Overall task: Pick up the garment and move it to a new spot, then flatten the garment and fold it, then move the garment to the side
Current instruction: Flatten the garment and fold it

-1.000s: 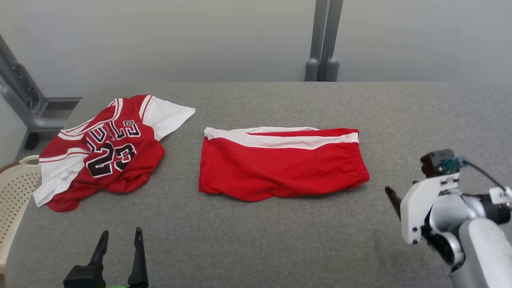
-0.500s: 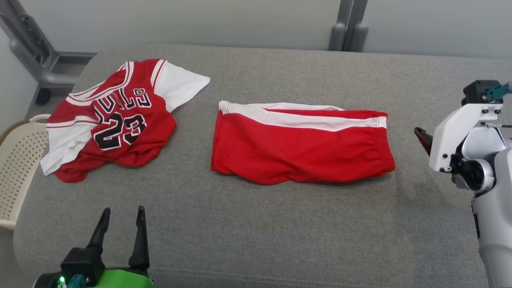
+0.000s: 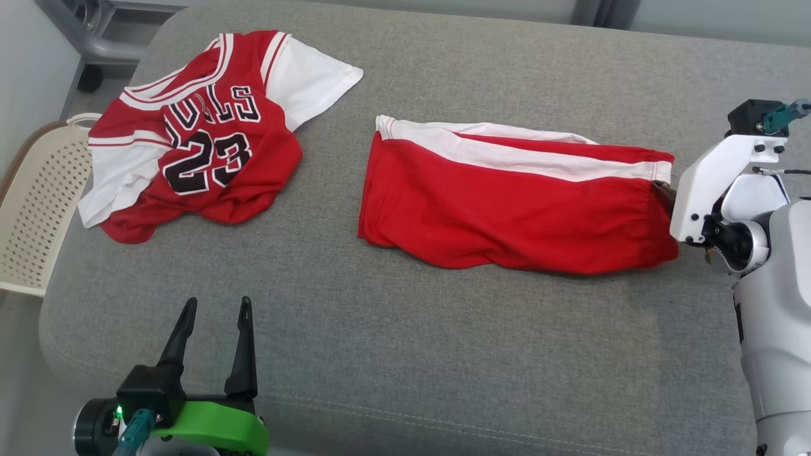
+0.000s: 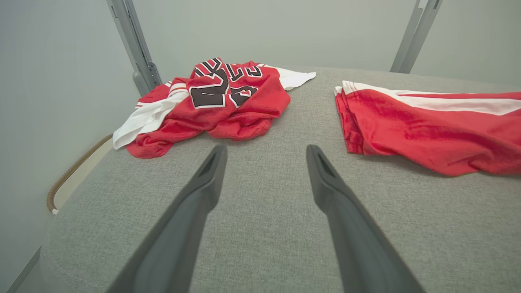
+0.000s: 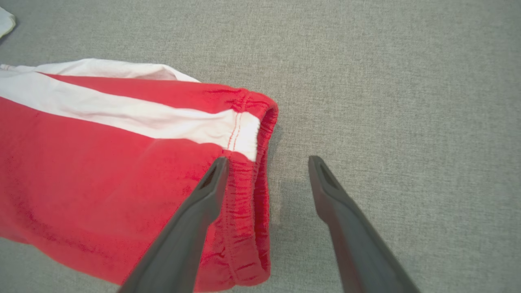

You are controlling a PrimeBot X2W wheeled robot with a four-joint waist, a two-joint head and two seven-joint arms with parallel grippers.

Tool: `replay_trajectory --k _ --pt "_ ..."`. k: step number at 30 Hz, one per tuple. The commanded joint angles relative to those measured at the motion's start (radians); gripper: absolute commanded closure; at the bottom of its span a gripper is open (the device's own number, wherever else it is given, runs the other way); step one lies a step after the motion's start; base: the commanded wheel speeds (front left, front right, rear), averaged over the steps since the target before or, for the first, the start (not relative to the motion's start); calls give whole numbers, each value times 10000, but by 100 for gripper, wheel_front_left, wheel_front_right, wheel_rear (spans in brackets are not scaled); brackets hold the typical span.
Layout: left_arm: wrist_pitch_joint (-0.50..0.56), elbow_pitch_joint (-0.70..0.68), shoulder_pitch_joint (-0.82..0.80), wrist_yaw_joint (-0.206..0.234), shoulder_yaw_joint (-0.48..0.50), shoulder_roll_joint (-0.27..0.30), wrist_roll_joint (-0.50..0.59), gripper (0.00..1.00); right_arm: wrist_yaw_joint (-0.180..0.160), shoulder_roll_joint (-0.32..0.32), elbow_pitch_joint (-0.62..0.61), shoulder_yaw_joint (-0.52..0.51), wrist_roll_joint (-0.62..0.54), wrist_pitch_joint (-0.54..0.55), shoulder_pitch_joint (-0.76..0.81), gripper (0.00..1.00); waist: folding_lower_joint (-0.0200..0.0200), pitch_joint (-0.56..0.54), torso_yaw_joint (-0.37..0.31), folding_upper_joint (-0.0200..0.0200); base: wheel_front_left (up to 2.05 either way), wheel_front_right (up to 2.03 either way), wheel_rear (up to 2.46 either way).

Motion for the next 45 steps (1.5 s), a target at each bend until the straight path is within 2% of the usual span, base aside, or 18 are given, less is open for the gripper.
replay_trajectory --k 1,12,27,29,30,31,33,38,45 --pt "-68 44 -152 16 -14 -37 86 0 0 -14 79 15 -124 -35 -63 0 -1 144 162 0 0 0 0" --pt "-114 262 -170 -53 -168 -51 -58 0 0 88 351 -172 -404 519 224 0 -1 131 303 0 0 0 0" --pt "-71 174 -338 24 -376 -106 -69 0 0 582 915 -1252 -905 990 -143 2 -1 612 715 0 0 0 0" --pt "-94 197 -349 19 -379 -102 -96 0 0 658 965 -1380 -967 1081 -203 29 -1 650 737 0 0 0 0" --pt "-98 215 -353 17 -383 -107 -110 0 0 697 981 -1423 -986 1110 -245 52 -1 663 743 0 0 0 0" --pt "-97 233 -359 18 -392 -115 -109 0 0 736 986 -1463 -1012 1156 -289 60 -1 670 747 0 0 0 0" --pt "-125 290 -407 1 -403 -123 -111 0 0 799 972 -1499 -1061 1152 -352 98 -1 677 746 0 0 0 0" --pt "-180 425 -472 -18 -424 -144 -181 0 -6 740 837 -1658 -1409 987 -479 100 -1 641 675 0 0 0 0" --pt "-175 480 -454 24 -447 -105 -211 0 -8 233 611 -2270 -2174 949 -349 100 -1 372 500 0 0 0 0"
